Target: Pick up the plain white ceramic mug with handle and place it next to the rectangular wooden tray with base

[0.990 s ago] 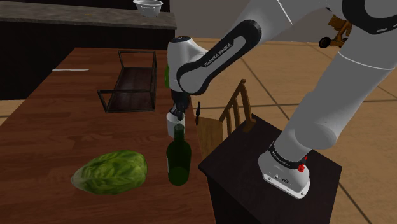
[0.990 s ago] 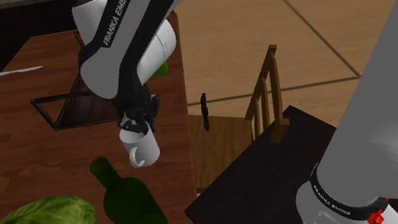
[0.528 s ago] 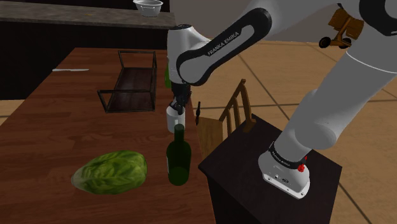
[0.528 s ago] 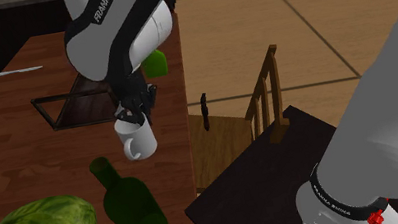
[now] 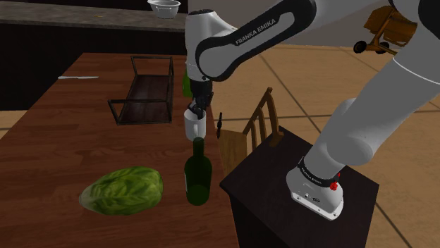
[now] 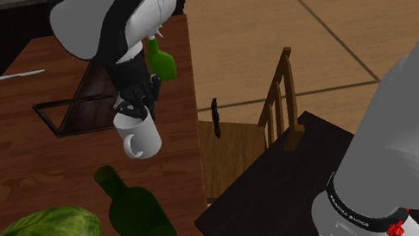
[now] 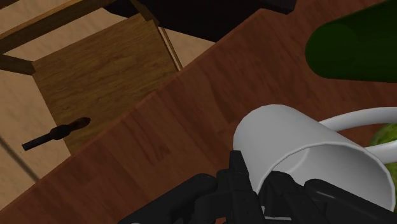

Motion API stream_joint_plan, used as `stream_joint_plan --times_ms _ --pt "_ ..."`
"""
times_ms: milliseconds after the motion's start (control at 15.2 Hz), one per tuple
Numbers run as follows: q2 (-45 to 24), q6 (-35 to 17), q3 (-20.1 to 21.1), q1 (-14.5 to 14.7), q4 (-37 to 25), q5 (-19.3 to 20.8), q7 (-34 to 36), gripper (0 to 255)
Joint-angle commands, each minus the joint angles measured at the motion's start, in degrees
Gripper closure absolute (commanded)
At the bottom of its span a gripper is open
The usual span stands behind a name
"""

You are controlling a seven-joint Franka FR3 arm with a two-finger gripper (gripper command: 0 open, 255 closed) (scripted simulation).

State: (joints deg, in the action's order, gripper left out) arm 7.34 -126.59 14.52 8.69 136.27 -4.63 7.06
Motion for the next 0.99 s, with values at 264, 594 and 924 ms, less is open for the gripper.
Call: stream_joint_plan --times_ms 264,594,924 --pt "2.3 5.0 -0.3 0.0 -2.7 -0.3 -0.2 255" --pt "4.0 9.0 -0.5 -0.1 -5.1 -0.5 -0.4 255" --pt "0.0 11.1 -0.4 -0.4 -11.1 0.6 0.2 255"
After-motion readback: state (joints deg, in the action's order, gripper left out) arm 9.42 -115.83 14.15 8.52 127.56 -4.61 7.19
